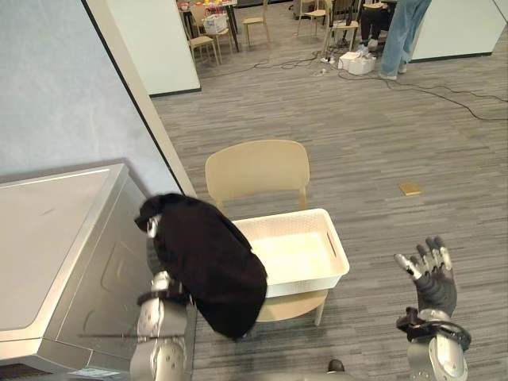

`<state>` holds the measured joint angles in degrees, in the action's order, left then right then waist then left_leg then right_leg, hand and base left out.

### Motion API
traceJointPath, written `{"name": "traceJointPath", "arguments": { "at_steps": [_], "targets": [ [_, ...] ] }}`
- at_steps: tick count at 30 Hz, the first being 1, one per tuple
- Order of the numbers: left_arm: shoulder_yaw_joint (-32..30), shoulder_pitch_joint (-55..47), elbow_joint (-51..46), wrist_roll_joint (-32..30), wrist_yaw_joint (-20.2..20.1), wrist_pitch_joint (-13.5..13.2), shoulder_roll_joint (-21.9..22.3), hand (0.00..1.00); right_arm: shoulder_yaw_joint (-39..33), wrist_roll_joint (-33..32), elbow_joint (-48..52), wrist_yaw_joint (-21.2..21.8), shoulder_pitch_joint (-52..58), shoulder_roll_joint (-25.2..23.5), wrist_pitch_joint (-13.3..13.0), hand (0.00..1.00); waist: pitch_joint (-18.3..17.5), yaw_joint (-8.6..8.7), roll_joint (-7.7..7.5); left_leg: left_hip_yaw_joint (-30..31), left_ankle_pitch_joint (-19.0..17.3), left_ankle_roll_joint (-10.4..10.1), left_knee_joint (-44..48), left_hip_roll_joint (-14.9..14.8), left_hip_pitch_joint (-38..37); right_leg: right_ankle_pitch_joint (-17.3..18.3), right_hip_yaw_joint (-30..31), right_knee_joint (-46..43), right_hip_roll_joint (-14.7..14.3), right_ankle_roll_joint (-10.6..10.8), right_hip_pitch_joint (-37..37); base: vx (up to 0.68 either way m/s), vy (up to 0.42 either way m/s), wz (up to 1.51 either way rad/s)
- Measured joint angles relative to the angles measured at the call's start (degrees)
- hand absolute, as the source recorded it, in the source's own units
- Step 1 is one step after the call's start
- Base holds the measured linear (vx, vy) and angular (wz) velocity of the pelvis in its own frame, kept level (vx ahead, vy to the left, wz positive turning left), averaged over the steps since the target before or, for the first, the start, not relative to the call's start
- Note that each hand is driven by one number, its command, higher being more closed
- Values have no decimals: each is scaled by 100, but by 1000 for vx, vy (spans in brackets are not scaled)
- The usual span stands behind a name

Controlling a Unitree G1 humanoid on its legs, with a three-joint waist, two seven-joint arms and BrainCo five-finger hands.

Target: Pick up the laundry basket with both hands and put the clothes into the washing machine.

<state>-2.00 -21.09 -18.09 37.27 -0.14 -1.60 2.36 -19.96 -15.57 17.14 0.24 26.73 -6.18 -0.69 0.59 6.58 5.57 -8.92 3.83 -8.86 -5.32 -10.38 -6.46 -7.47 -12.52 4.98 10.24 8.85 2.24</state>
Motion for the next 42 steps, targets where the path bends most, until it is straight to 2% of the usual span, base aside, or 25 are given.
{"name": "traceJointPath", "arguments": {
  "at_steps": [1, 4, 7, 11, 14, 17, 20, 21, 23, 24, 26, 27, 28, 29, 30, 31, 33, 34, 35, 36, 38, 39, 40, 41, 42],
  "targets": [
    [41, -321, 7, 52, -145, 70, 106, 100, -31, 43, -151, 2, 165, -55, 37, 0, 6, -86, -9, -30, -55, -7, 7, -24, -46, 36, -4, -33, -10, 1, 28, 0, 0, 0],
    [-39, -959, 116, 156, -379, 150, 215, 100, -199, 131, -791, -6, 475, -133, 132, 0, 22, -151, -36, -85, -274, 51, 260, -81, -34, 203, -72, -242, 10, 13, 95, -6, 2, 8],
    [-240, -1093, 580, 200, -485, 147, 325, 100, -396, 272, -1663, -31, 546, -116, 138, 0, 25, -195, -42, -288, -315, 70, 425, -158, -27, 367, -253, -425, 69, 42, 213, -12, 1, 33],
    [-525, -1139, 1806, 193, -456, 163, 523, 100, -614, 254, -3143, -157, 419, -115, 237, 0, 27, -326, -46, -398, -314, 71, 441, -187, -20, 529, -436, -613, 146, 77, 240, -4, 1, 24],
    [-522, -1110, 2506, 165, -419, 246, 536, 100, -609, -103, -4010, -186, 140, -89, 241, 0, 27, -441, -73, -436, -313, 68, 471, -181, -30, 604, -472, -697, 187, 97, 233, 16, 4, 10],
    [-505, -1099, 2743, 11, -309, 262, 542, 100, -411, -216, -4423, -300, -212, 7, 240, 0, 46, -463, -123, -456, -305, 42, 581, -186, -26, 626, -457, -796, 210, 65, 241, 37, 5, -2],
    [-473, -975, 2748, 19, -220, 251, 498, 100, -128, -216, -4736, -363, -709, 148, 214, 0, 184, -564, -214, -412, -431, -54, 970, -262, 106, 867, -429, -1278, 268, 43, 91, -11, -8, 6],
    [-470, -814, 2741, 39, -214, 230, 454, 100, 103, -176, -4867, -366, -958, 191, 209, 0, 364, -616, -288, -262, -498, -55, 1236, -299, 308, 1078, -472, -1688, 314, 5, -76, -46, -33, 34],
    [-471, -647, 2706, 52, -208, 167, 356, 100, 398, -129, -4985, -343, -1203, 226, 196, 0, 596, -666, -292, -60, -500, -56, 1428, -339, 544, 1298, -603, -2112, 358, -58, -277, -97, -65, 48],
    [-443, -528, 2703, 54, -209, 128, 309, 100, 588, -31, -5014, -329, -1362, 267, 176, 0, 745, -725, -362, 129, -487, -63, 1537, -365, 781, 1445, -725, -2409, 386, -118, -460, -151, -96, 65],
    [-312, -463, 2701, 52, -199, 123, 284, 100, 873, 2, -5014, -320, -1448, 276, 117, 0, 854, -756, -357, 643, -293, 25, 1526, -315, 1235, 1737, -1144, -2889, 504, -196, -762, -115, -120, 104],
    [-275, -452, 2698, 51, -197, 123, 278, 100, 894, 2, -5019, -321, -1460, 279, 116, 0, 888, -766, -426, 740, -178, 120, 1477, -260, 1288, 1807, -1265, -3020, 581, -237, -785, -79, -152, 146],
    [-205, -437, 2695, 16, -195, 128, 269, 100, 923, 1, -5094, -327, -1479, 359, 104, 0, 1016, -793, -392, 806, 201, 333, 1415, -94, 1482, 1996, -1598, -3275, 800, -298, -813, -66, -118, 126],
    [-161, -419, 2677, 13, -196, 129, 262, 100, 922, -2, -5146, -332, -1529, 418, 100, 0, 1067, -775, -367, 796, 379, 491, 1393, -33, 1566, 2043, -1719, -3316, 857, -336, -796, -140, -124, 149],
    [-135, -376, 2613, -23, -196, 129, 258, 100, 894, 4, -5304, -341, -1594, 468, 105, 0, 1104, -800, -390, 801, 827, 609, 1084, 32, 1609, 2057, -1978, -3221, 1002, -487, -743, -96, -37, 109],
    [-149, -453, 2427, -23, -202, 131, 240, 100, 782, 56, -5438, -337, -1616, 460, 84, 0, 1129, -869, -385, 526, 275, 718, 1861, -45, 1749, 1987, -2246, -3229, 1070, -499, -616, -64, -39, 94],
    [-143, -533, 2243, -23, -219, 124, 269, 100, 637, 110, -5477, -383, -1575, 492, 89, 0, 1138, -895, -348, 176, -478, 778, 3098, -261, 1760, 1966, -2504, -3225, 1080, -545, -404, -58, -53, 73],
    [-88, -513, 2160, -22, -218, 123, 268, 100, 588, 203, -5487, -399, -1443, 531, 89, 0, 1134, -837, -348, -64, -795, 789, 3818, -538, 1522, 1950, -2807, -3204, 1105, -570, -131, -134, -32, 91],
    [-45, -492, 2106, -20, -218, 123, 267, 100, 514, 221, -5505, -402, -1371, 522, 88, 0, 1126, -801, -360, -200, -859, 872, 4042, -752, 1350, 1942, -2965, -3192, 1125, -561, -22, -126, 27, 88],
    [-15, -474, 2070, -17, -209, 122, 267, 100, 472, 217, -5530, -419, -1328, 520, 88, 0, 1113, -757, -377, -304, -916, 836, 4107, -900, 1240, 1922, -3067, -3194, 1156, -531, 39, -116, 100, 71],
    [139, -347, 2046, 25, -149, 122, 250, 100, 151, 207, -5715, -561, -1216, 506, 101, 0, 964, -722, -345, -652, -904, 830, 4043, -1475, 916, 1689, -3262, -3186, 1276, -426, 20, -45, 219, 60],
    [163, -319, 2046, 26, -131, 122, 240, 100, 110, 204, -5725, -573, -1193, 505, 102, 0, 947, -717, -335, -688, -892, 814, 3968, -1525, 879, 1640, -3280, -3184, 1306, -404, -8, -17, 354, 56],
    [208, -170, 2045, 29, -88, 125, 202, 100, -89, 146, -5751, -648, -1153, 473, 119, 0, 859, -722, -297, -699, -978, 375, 3441, -1516, 765, 1387, -3371, -3150, 1446, -300, -138, -62, 450, 65],
    [170, -20, 2044, 28, -64, 125, 190, 100, -243, 129, -5824, -671, -1185, 423, 126, 0, 797, -723, -324, -699, -1189, -58, 3262, -1296, 815, 1063, -3461, -2975, 1544, -271, -170, -98, 586, 70],
    [131, 15, 2044, 29, -57, 121, 188, 100, -318, 84, -5864, -680, -1183, 356, 129, 0, 790, -714, -416, -702, -1237, -130, 3223, -1184, 851, 874, -3478, -2842, 1614, -261, -167, -124, 618, 56]
  ]
}}
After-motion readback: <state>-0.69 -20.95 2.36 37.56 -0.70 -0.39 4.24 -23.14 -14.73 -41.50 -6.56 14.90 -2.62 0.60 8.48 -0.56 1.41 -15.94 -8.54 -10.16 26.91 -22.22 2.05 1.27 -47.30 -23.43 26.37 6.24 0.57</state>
